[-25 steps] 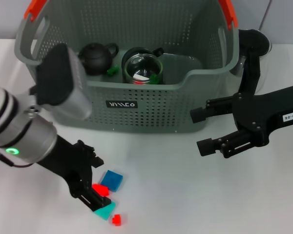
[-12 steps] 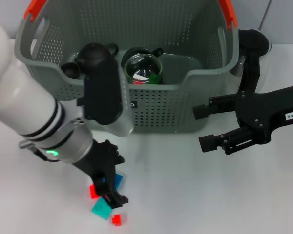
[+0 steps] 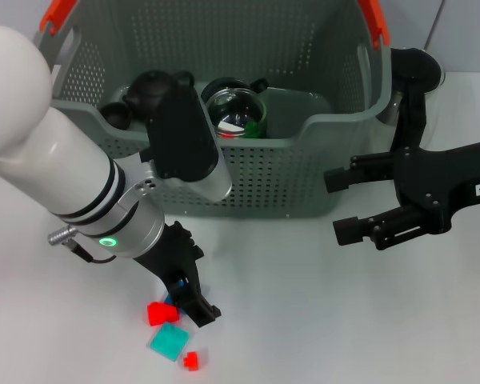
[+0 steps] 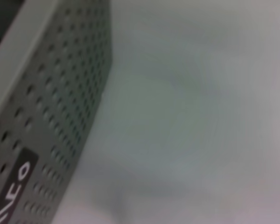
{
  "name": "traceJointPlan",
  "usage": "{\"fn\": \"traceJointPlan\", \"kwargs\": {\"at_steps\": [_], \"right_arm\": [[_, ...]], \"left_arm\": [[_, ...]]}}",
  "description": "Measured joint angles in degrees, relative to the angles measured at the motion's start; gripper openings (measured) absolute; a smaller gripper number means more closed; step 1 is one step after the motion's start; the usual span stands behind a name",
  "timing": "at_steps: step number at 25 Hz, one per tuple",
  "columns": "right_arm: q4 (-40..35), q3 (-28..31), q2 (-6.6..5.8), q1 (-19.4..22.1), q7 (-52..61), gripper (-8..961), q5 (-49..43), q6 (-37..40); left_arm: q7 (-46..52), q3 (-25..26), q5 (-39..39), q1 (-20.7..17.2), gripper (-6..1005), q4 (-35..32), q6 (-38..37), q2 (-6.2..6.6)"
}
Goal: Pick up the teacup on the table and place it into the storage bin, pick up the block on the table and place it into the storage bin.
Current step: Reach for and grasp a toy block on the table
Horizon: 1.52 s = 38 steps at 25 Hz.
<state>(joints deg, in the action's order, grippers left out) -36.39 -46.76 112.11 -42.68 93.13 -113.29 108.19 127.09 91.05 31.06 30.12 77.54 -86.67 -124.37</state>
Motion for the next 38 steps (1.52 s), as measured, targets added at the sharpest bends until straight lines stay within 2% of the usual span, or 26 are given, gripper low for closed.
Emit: {"fn": "traceJointPlan", "kwargs": {"at_steps": [10,19,33,38], "right_arm": [[-0.7,0.3,-0.18,0.0,-0.2,940,0.0,0.0],[-0.8,1.0,-0.9,-0.3,-0.5,941,0.0,0.4],[-1.1,2.1,-1.02,0.1,-3.9,940,0.0,0.9],[-1.9,2.1,-1.11,0.2,-4.6,940,0.0,1.1]], "left_arm": [[15.0,0.2,-1.6,-0.6,962,3.9,-4.4,0.09],[26.5,0.0,-2.0,-1.4,961,8.2,-7.3,-0.11],[34.4,-1.0,-3.3,-1.6,961,4.8,-3.7,-0.17],[36.0,-3.1,-3.4,-1.8,962,4.1,-2.2,-0.25]]}}
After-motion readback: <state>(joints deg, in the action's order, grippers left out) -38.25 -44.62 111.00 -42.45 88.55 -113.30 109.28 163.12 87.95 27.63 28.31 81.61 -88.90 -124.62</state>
